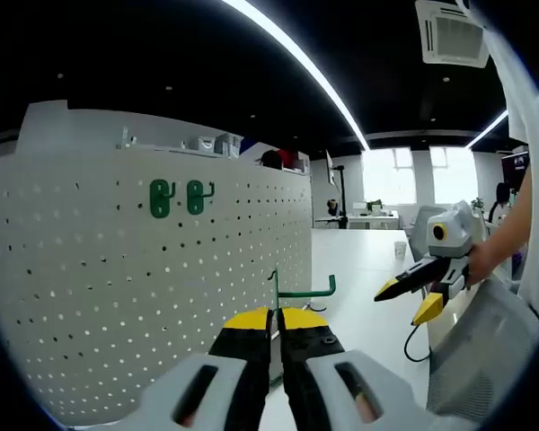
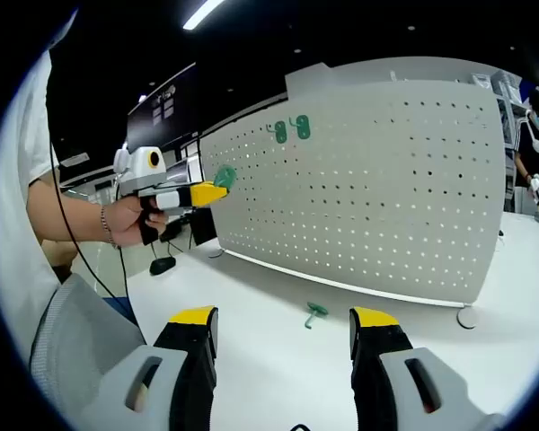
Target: Insert the hook assembly into the mounting plate slot until the hook locks in place.
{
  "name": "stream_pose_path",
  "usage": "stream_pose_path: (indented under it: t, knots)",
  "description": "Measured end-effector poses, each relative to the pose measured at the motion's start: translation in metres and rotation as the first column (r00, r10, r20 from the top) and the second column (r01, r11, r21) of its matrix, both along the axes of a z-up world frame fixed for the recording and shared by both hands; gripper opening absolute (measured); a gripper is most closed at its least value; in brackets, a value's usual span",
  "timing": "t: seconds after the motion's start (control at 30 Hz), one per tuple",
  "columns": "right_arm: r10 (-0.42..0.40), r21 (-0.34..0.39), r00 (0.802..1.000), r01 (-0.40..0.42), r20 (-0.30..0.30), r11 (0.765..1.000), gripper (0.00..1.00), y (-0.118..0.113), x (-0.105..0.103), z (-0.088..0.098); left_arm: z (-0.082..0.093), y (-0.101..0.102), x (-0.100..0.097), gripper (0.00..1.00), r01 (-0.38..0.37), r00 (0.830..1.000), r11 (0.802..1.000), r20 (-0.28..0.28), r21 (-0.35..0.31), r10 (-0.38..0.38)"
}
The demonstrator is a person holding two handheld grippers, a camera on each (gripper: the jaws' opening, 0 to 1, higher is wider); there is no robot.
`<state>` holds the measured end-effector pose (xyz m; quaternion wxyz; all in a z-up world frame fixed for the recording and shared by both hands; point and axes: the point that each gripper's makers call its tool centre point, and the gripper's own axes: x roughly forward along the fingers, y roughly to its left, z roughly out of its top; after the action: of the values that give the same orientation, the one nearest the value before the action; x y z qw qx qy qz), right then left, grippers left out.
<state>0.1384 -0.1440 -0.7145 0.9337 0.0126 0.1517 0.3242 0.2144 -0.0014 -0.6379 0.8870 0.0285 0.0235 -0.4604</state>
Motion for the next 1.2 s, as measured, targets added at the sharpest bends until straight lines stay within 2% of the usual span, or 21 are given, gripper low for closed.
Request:
stream_pose_path:
  t: [0.5, 0.93, 1.2]
  knots:
    - [0.003, 0.005, 1.0, -0.003, 0.009, 1.0, 0.57, 0.002, 0.0, 0.004, 0.036, 0.009, -0.014, 0.02, -0.024, 0.998, 0.997, 0.048, -0.072, 0.027]
    - [0.003, 0.016, 1.0, -0.004, 0.021, 1.0, 0.57, 0.004, 0.0, 0.008, 0.029, 0.009, -0.014, 0.02, -0.032, 0.999, 0.997, 0.03, -0.071, 0.034]
    - [0.004, 0.082, 0.996, -0.012, 0.091, 0.997, 0.58, 0.008, 0.0, 0.031, 0.029, 0.007, -0.015, 0.02, -0.03, 0.999, 0.997, 0.034, -0.07, 0.033]
